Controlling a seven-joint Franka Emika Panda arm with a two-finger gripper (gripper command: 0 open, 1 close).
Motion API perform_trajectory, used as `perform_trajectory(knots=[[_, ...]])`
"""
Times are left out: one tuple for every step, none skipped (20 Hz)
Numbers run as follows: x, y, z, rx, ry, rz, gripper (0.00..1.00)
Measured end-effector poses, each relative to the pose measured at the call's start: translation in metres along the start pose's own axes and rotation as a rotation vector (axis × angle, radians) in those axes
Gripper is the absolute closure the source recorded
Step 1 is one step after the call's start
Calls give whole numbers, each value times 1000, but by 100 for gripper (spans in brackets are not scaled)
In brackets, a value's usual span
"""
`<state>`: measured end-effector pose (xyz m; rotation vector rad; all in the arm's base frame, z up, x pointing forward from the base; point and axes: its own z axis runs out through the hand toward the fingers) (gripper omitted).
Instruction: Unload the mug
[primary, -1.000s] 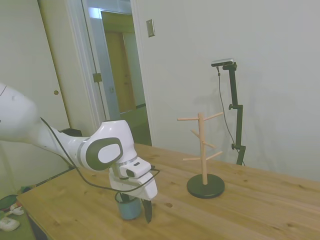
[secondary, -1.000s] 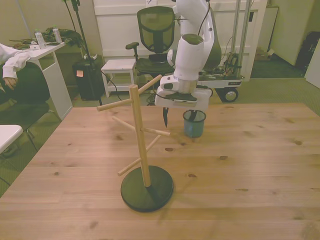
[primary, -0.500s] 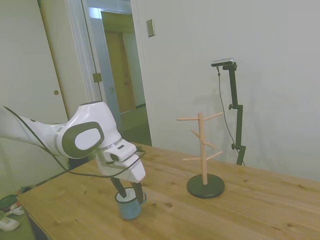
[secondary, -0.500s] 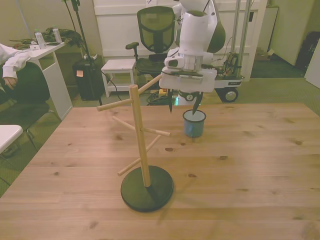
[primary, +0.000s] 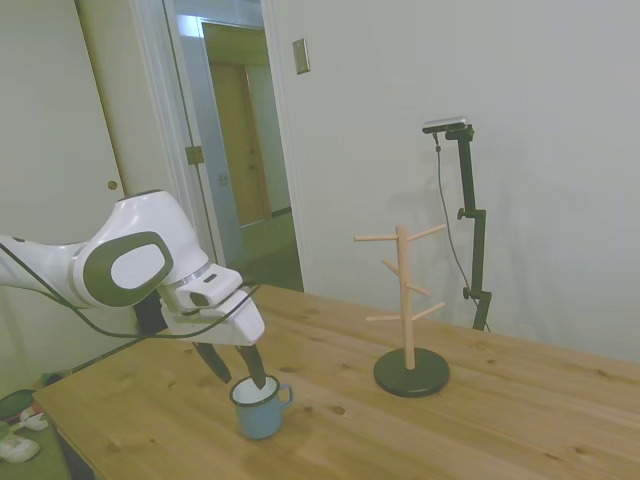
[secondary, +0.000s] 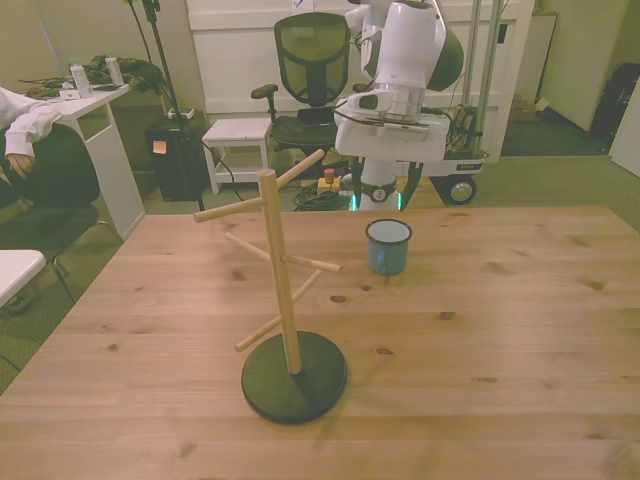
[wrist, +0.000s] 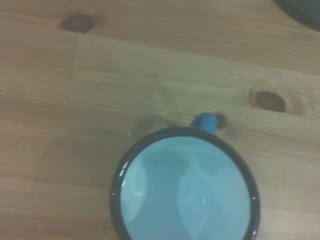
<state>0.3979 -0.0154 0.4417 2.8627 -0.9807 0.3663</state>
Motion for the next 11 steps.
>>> perform_trajectory(knots=[[-6, -3, 2, -12, -14, -26, 0], [-11, -6, 3, -18, -26, -51, 0], [-15, -9, 4, -21, -32, -71, 0], [-19, -11, 4, -20, -37, -87, 0], [-22, -12, 4, -17, -39, -103, 0], [-25, -12, 4, -14, -40, -112, 0], [-28, -11, 4, -11, -42, -116, 0], [-30, -10, 3, -8, -41, -117, 0], [-31, -9, 1, -4, -40, -117, 0], [-32, -8, 0, 0, -38, -115, 0], [-33, -7, -1, 5, -39, -109, 0]])
